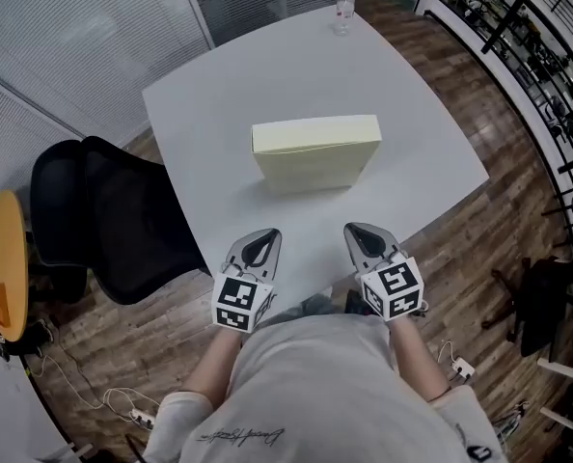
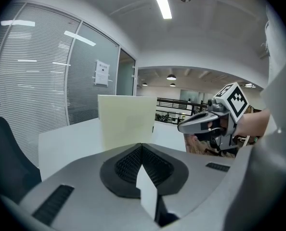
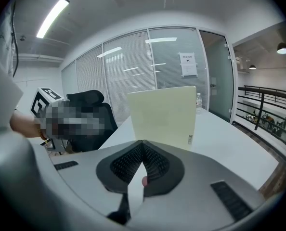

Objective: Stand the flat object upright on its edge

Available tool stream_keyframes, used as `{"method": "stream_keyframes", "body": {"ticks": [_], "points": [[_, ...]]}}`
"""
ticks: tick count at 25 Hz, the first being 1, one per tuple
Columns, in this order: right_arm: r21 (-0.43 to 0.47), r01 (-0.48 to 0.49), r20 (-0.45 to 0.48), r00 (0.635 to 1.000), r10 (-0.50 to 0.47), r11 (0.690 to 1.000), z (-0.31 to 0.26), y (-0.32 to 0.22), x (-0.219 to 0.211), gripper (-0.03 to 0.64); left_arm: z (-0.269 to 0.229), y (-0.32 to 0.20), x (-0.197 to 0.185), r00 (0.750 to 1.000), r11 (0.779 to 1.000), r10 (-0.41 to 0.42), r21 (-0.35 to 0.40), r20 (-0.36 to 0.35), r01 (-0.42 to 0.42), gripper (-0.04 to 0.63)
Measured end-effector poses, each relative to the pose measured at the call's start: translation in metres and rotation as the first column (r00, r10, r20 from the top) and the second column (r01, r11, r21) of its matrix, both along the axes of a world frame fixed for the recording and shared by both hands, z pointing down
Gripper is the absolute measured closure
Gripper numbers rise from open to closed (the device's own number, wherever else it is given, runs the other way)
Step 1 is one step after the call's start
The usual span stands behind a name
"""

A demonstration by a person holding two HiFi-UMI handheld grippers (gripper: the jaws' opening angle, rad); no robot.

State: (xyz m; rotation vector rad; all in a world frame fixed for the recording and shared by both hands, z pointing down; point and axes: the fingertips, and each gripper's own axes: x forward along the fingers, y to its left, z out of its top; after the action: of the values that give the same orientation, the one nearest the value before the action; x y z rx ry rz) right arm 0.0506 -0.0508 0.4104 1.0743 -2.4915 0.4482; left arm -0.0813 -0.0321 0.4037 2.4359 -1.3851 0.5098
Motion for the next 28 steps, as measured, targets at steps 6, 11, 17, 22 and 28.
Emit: {"method": "stream_keyframes", "body": {"ticks": [6,11,17,22,28], "points": [[-0.009,-0.001,0.015,1.000,0.001,1.000,0.002,-0.004,-0.001,0.592,0.001,-0.009,-0.001,1.000,1.000,-0.006,-0.002,-0.020,0.006,0.583],[-0.002,0.013,0.004,1.000,-0.013,1.000,0.002,-0.007,-0.007,0.592,0.003,-0.013,-0.004,1.000,1.000,0.003,0.005,0.014,-0.003,0.584],[-0.015,0.020,0.006,1.000,-0.020,1.000,0.006,-0.007,-0.006,0.592,0.004,-0.014,0.000,1.000,1.000,0.010,0.001,0.000,-0.010,0.584],[-0.015,0.030,0.008,1.000,-0.030,0.999,0.005,-0.007,-0.008,0.592,0.003,-0.014,-0.002,1.000,1.000,0.007,0.003,0.002,-0.007,0.584],[-0.013,0.042,0.006,0.999,-0.042,0.999,0.003,-0.008,-0.011,0.592,-0.002,-0.016,-0.006,1.000,1.000,0.000,0.011,0.002,0.000,0.583]]}}
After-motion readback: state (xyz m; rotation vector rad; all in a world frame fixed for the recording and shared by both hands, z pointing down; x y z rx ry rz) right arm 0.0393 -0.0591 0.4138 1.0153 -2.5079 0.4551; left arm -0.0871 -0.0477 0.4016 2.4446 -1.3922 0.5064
